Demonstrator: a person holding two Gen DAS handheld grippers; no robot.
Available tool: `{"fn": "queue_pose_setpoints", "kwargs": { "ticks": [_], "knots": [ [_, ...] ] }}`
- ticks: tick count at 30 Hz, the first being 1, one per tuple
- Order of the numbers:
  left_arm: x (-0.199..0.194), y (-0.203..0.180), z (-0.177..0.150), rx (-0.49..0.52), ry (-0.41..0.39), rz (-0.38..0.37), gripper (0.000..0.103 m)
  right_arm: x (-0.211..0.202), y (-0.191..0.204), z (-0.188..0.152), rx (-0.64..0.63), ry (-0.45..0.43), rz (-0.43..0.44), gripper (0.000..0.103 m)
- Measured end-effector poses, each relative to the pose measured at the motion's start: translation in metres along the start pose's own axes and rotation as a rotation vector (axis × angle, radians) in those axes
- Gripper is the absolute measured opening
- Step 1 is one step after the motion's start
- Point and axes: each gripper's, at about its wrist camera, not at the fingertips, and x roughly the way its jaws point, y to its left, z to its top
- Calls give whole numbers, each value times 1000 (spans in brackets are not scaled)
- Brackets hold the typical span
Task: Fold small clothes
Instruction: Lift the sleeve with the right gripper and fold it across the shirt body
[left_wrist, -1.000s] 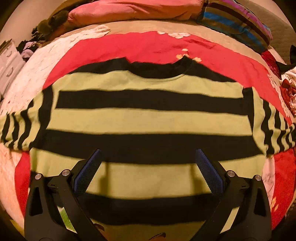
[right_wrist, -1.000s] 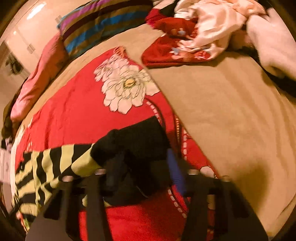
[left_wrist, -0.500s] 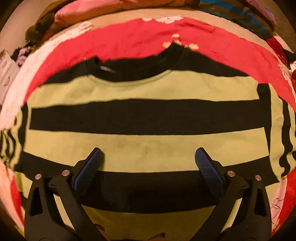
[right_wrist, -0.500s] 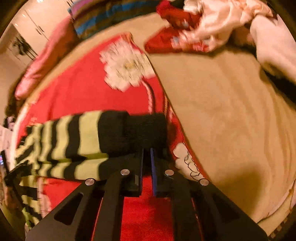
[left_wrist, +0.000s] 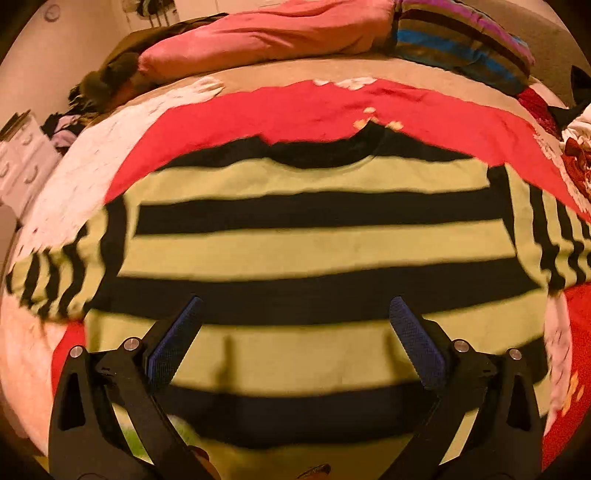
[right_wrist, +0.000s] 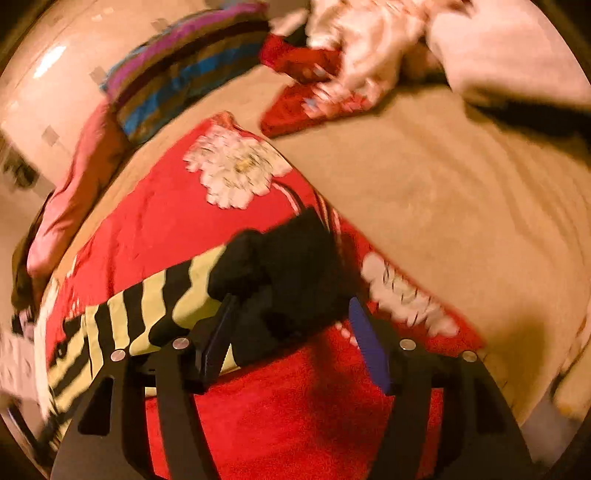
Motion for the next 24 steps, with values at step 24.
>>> {"fn": "queue_pose_setpoints", "kwargs": {
  "ticks": [24],
  "knots": [
    [-20,42,-44,-114,39,-24,95,-67,162,-19,-229,-193,394,21]
  ]
}}
